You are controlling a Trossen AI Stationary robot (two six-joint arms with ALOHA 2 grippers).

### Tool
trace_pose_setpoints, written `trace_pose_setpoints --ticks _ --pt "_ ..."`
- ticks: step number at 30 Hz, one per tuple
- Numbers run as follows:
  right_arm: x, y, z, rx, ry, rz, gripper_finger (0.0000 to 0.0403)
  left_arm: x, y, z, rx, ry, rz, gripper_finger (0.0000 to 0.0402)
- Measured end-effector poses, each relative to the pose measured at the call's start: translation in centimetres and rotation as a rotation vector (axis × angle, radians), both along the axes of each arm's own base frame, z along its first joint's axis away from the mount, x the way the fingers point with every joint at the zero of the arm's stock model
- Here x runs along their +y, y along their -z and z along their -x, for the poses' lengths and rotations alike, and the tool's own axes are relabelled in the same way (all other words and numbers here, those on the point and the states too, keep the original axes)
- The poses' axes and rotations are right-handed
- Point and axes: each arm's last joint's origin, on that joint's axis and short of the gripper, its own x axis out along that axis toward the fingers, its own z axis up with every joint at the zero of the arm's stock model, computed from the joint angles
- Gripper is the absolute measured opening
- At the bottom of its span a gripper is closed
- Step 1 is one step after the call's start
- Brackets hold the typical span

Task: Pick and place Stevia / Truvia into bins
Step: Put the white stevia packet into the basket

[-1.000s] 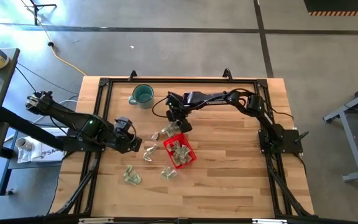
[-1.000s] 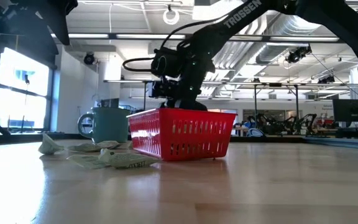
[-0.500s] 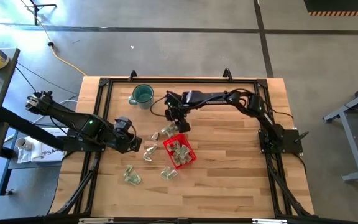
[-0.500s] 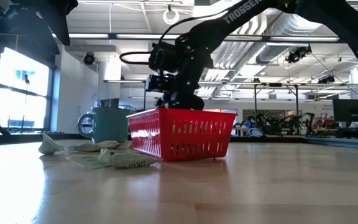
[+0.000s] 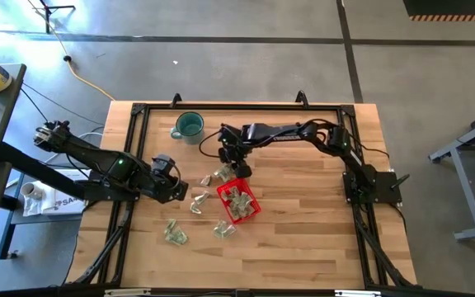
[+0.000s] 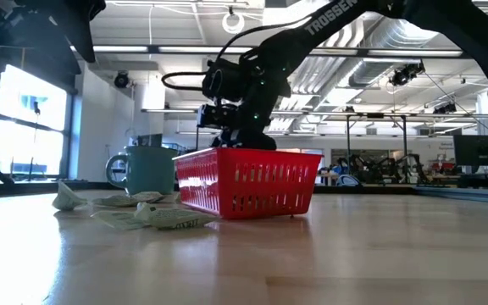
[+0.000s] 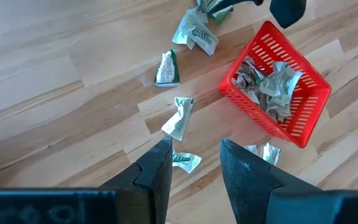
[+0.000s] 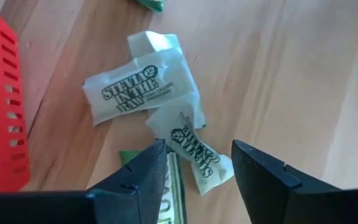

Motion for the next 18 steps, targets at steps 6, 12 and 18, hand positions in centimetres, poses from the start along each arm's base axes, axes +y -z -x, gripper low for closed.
trace_pose_setpoints --ticks 6,12,18 --pt "-0.1 0.2 -0.3 -0.021 0.022 -0.007 0.0163 0.0 0.0 0.0 0.000 0.000 0.000 0.0168" --pt "-0.2 1.8 -0.4 0.015 0.044 -0.029 0.0123 0.0 0.0 0.0 -0.001 -0.002 -0.004 0.0168" --pt "-0.4 1.4 -0.5 0.030 0.161 -0.074 0.0063 0.0 0.0 0.0 -0.001 -0.003 -0.006 0.0168"
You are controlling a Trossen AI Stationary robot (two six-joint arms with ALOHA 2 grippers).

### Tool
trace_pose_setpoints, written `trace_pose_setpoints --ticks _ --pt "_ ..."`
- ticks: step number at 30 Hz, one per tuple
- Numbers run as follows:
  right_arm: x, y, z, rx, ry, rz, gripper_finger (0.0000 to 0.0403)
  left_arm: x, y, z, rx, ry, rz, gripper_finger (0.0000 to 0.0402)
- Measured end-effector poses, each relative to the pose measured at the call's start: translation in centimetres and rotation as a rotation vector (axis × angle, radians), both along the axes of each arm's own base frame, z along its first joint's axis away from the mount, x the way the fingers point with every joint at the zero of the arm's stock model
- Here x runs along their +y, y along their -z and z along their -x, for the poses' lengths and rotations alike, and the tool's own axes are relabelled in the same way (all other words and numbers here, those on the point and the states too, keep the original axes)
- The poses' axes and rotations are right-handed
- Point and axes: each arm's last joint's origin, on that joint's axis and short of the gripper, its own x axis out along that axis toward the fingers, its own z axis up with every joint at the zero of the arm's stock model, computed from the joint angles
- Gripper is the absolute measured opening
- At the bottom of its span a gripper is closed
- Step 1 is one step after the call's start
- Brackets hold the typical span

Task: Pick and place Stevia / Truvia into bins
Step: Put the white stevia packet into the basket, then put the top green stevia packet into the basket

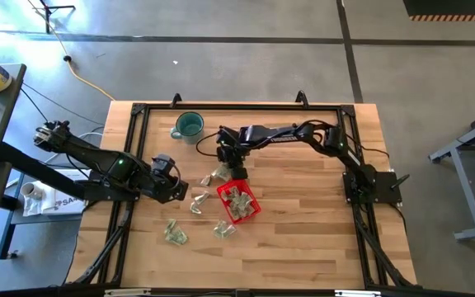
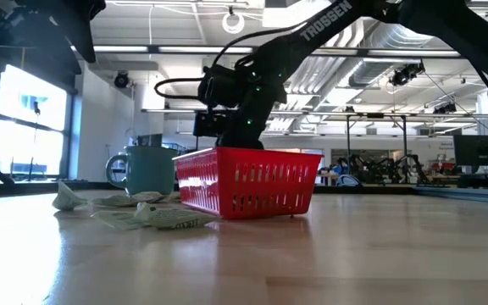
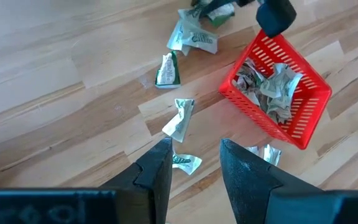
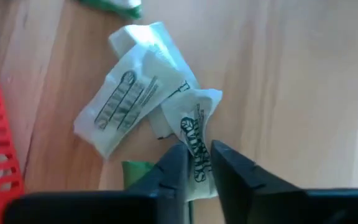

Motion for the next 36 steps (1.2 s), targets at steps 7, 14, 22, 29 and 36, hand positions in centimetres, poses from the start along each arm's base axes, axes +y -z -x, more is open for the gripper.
trace_pose_setpoints --ticks 7,14,22,29,36 --pt "-1.5 -5.0 -0.9 -0.108 0.172 0.021 0.0015 0.1 0.1 0.2 0.028 0.027 -0.025 0.0168" --pt "-0.7 -9.8 -0.2 0.030 0.207 -0.067 0.0006 0.1 0.1 0.3 0.056 0.086 -0.065 0.0168" --pt "9.6 -9.7 1.3 0.350 -0.050 -0.155 0.0004 0.2 0.2 0.4 0.093 0.196 -0.132 0.0168" --pt "15.3 -7.6 0.5 0.295 -0.024 -0.091 0.0021 0.2 0.2 0.3 0.105 0.243 -0.159 0.0168" --pt "15.2 -7.9 0.7 0.284 0.141 0.062 0.0167 0.1 0.2 0.4 0.121 0.267 -0.123 0.0168"
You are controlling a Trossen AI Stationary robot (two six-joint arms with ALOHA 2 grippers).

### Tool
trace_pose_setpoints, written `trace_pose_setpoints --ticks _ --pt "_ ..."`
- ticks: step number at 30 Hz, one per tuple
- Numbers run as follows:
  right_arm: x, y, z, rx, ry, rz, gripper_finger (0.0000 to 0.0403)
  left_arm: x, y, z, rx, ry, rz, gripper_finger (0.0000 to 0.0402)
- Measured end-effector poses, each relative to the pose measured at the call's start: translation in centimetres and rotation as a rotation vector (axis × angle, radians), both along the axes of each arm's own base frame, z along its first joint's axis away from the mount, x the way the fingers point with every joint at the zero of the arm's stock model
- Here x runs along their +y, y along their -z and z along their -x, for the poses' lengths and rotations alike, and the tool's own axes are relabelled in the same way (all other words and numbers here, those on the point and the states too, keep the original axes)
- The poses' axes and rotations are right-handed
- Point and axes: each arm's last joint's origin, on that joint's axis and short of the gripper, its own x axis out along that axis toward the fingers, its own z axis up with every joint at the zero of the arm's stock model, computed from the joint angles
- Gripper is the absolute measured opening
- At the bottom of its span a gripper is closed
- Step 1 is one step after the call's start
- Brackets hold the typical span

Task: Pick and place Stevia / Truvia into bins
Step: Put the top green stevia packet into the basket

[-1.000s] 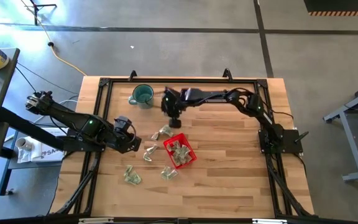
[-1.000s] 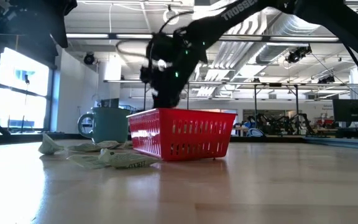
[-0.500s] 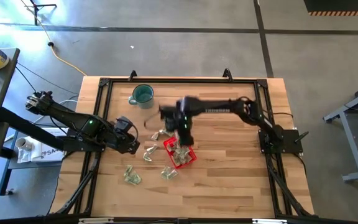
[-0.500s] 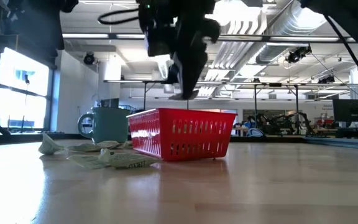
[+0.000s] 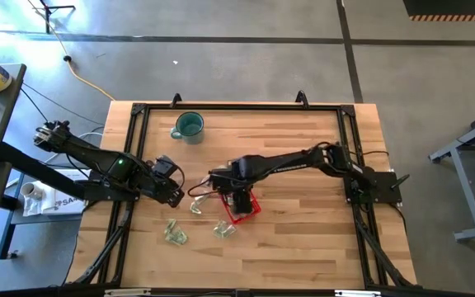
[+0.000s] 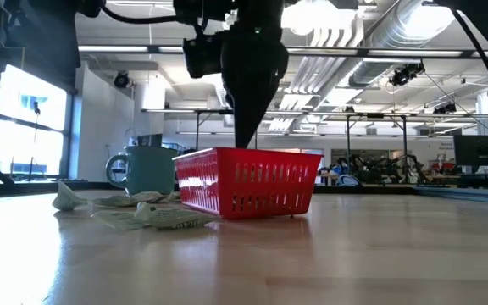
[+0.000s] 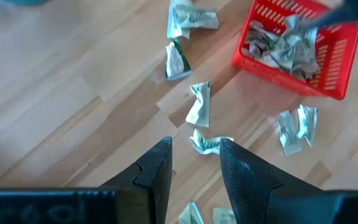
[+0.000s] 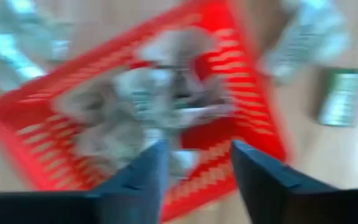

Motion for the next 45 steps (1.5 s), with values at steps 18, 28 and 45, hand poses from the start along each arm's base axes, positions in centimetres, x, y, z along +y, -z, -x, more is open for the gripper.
trace_pose_setpoints --ticks 18,28,45 --pt "-9.0 -3.5 6.3 -0.104 0.203 0.077 0.0278 1.4 4.4 -1.7 -0.031 0.068 0.098 0.0168" --pt "-11.4 2.5 3.5 -0.382 0.001 0.101 0.0275 3.0 4.1 -2.1 -0.083 -0.065 0.111 0.0168" --pt "-13.1 8.5 2.2 -0.335 0.023 -0.003 0.0275 4.9 4.2 -2.3 -0.075 -0.155 0.123 0.0168"
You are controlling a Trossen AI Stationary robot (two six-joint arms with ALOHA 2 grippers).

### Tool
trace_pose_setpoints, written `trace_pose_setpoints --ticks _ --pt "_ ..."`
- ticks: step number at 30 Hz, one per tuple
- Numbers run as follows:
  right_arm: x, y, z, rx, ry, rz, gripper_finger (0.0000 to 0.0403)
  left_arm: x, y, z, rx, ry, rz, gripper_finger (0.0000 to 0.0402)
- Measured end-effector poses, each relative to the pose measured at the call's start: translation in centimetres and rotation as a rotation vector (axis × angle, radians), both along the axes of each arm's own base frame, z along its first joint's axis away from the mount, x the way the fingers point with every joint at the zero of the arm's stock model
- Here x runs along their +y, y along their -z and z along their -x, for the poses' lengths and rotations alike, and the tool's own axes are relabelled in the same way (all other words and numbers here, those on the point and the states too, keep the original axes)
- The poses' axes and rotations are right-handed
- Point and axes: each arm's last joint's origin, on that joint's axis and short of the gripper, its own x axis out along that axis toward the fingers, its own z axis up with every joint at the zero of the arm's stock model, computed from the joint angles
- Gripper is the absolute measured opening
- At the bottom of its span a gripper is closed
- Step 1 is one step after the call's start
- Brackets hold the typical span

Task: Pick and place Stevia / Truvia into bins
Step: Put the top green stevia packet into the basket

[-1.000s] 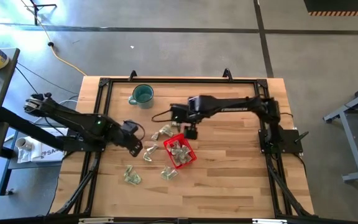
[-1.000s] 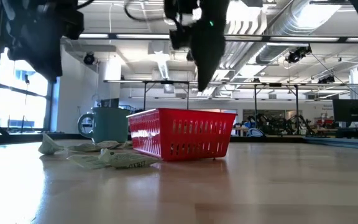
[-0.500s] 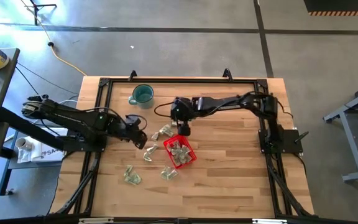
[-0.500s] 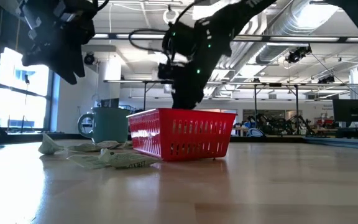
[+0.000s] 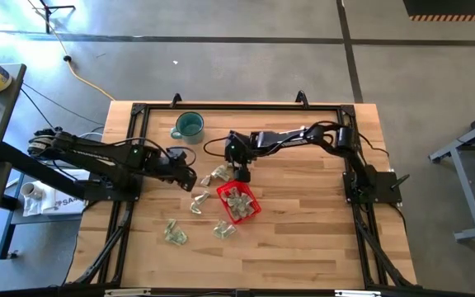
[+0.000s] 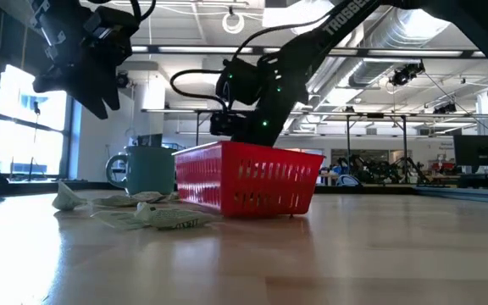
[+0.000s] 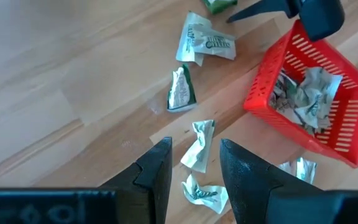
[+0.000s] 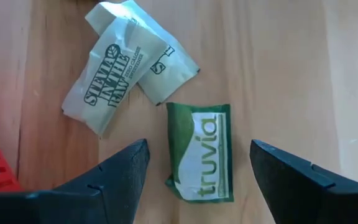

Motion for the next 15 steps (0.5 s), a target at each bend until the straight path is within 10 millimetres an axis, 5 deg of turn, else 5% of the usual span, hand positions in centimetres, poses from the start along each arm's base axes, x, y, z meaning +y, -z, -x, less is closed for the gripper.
trace_pose_setpoints --ticks 6,15 --pt "-0.2 0.4 0.0 0.008 0.016 0.014 0.0247 0.0 0.1 0.2 0.021 0.005 0.007 0.0168" --pt "-2.1 0.2 0.4 0.030 0.105 -0.017 0.0097 0.0 0.1 0.2 0.024 0.007 0.012 0.0168"
